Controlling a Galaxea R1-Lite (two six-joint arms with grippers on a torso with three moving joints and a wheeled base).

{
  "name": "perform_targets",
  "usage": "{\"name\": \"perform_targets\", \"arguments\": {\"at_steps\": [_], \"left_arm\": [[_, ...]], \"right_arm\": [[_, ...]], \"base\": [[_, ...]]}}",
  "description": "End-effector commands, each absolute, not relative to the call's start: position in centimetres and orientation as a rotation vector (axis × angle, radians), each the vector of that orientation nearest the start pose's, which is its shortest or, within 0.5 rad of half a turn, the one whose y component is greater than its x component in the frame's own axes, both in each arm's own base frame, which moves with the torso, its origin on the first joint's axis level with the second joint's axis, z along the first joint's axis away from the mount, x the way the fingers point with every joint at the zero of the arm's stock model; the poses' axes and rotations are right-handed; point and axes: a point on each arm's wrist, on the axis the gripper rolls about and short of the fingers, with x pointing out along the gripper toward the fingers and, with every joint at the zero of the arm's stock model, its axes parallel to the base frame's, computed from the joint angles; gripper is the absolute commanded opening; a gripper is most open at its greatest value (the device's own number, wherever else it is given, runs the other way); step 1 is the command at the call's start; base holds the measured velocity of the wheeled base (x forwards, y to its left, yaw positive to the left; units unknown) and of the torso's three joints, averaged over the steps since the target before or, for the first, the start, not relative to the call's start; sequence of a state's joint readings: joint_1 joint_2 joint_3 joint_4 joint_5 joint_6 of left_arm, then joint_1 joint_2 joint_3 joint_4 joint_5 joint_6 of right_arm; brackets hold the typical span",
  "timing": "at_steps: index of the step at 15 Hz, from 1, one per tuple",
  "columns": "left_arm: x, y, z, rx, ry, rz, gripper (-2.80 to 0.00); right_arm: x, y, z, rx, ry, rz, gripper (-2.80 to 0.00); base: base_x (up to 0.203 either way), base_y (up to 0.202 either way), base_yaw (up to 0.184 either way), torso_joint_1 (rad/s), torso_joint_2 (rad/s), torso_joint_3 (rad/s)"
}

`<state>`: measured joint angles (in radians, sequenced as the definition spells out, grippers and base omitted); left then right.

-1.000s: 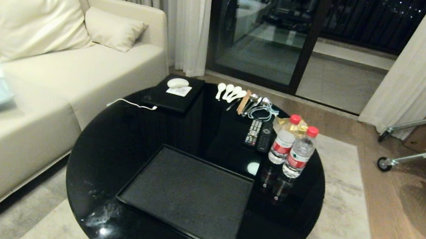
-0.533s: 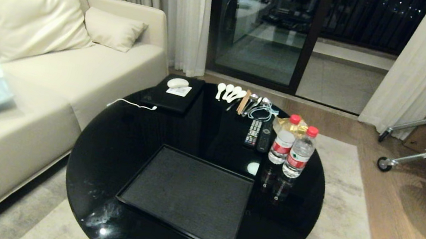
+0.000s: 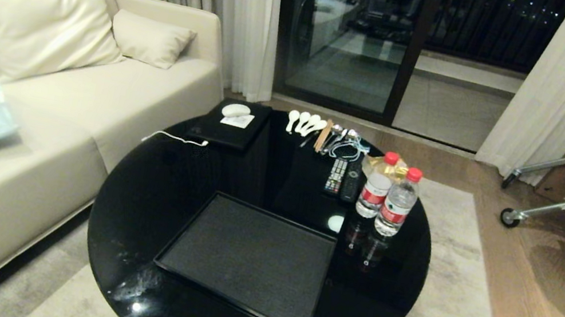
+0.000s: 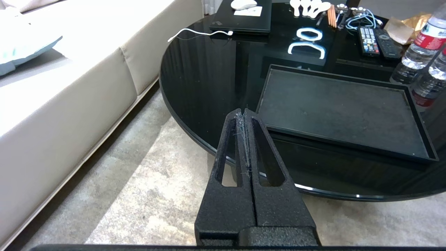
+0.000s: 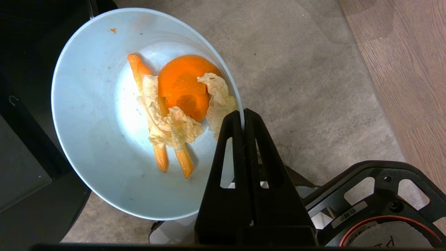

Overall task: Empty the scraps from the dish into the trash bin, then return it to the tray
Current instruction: Move the bowl over the trash can

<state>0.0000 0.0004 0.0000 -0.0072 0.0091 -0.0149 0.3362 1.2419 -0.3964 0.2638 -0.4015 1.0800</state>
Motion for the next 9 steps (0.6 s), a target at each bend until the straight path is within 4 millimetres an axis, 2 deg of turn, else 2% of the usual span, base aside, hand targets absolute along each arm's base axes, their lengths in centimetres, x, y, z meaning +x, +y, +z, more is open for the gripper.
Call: {"name": "perform_targets", "arguments": {"at_steps": [1,9], "left_arm": [[-2.28,0.02,7.63,-0.015,-0.008,0.009,-2.8],[-2.28,0.02,7.63,-0.015,-0.008,0.009,-2.8]], "right_arm": [[11.96,3.26,11.07,0.578,0.876,-0.597,-2.8],[12.51,3.48,10.84,0.582,0.882,-0.587,-2.8]], "base": [[0.0,0.0,0.0,0.0,0.0,0.0],[0.0,0.0,0.0,0.0,0.0,0.0]]}}
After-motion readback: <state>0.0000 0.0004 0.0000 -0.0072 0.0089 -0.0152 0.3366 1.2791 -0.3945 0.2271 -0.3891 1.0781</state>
